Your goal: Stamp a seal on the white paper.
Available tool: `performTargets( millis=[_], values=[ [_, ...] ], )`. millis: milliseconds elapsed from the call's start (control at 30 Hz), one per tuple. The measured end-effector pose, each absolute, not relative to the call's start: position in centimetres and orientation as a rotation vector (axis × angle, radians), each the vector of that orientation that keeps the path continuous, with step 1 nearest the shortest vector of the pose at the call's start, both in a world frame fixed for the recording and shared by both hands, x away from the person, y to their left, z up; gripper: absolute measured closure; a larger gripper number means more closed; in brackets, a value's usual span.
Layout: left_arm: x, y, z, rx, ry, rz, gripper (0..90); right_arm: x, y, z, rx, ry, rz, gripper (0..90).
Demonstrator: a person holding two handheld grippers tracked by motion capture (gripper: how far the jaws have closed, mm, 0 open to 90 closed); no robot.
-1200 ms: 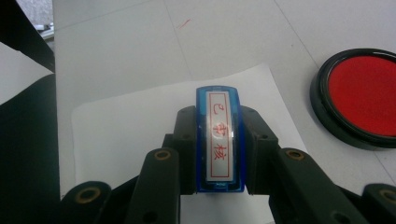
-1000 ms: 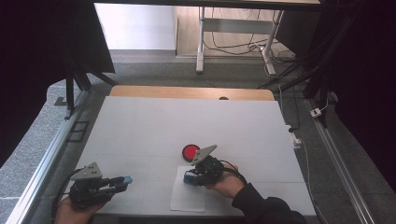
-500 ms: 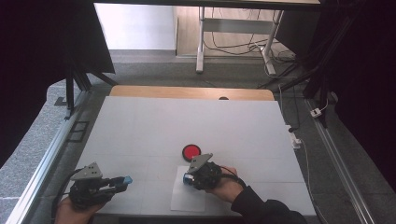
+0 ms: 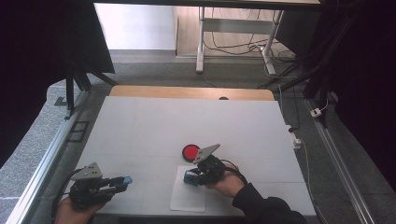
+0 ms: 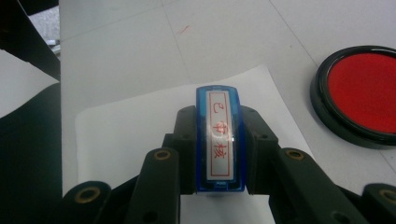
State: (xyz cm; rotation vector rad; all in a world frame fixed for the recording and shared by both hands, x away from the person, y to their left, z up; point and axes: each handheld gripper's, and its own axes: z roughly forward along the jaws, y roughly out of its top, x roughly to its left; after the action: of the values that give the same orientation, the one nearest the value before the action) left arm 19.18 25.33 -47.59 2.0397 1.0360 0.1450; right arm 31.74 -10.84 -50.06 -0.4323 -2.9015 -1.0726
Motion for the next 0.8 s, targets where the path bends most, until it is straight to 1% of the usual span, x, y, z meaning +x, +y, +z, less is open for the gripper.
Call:
performTargets(
  millis=[200, 600, 800],
  values=[
    [19.2, 25.3, -47.6, 2.039, 1.036, 0.146, 68.3, 31.5, -10.7, -50.0, -0.393, -2.943, -1.065, 71.4],
    [19.2, 25.3, -47.6, 2.042, 1.035, 0.146, 68.3, 29.7, -9.8, -49.8, -0.301, -3.096, -1.041, 71.4],
    [19.2, 25.3, -47.6, 2.041, 1.036, 0.145, 68.3, 30.1, -10.1, -49.9, -0.342, -3.048, -1.053, 71.3]
  ],
)
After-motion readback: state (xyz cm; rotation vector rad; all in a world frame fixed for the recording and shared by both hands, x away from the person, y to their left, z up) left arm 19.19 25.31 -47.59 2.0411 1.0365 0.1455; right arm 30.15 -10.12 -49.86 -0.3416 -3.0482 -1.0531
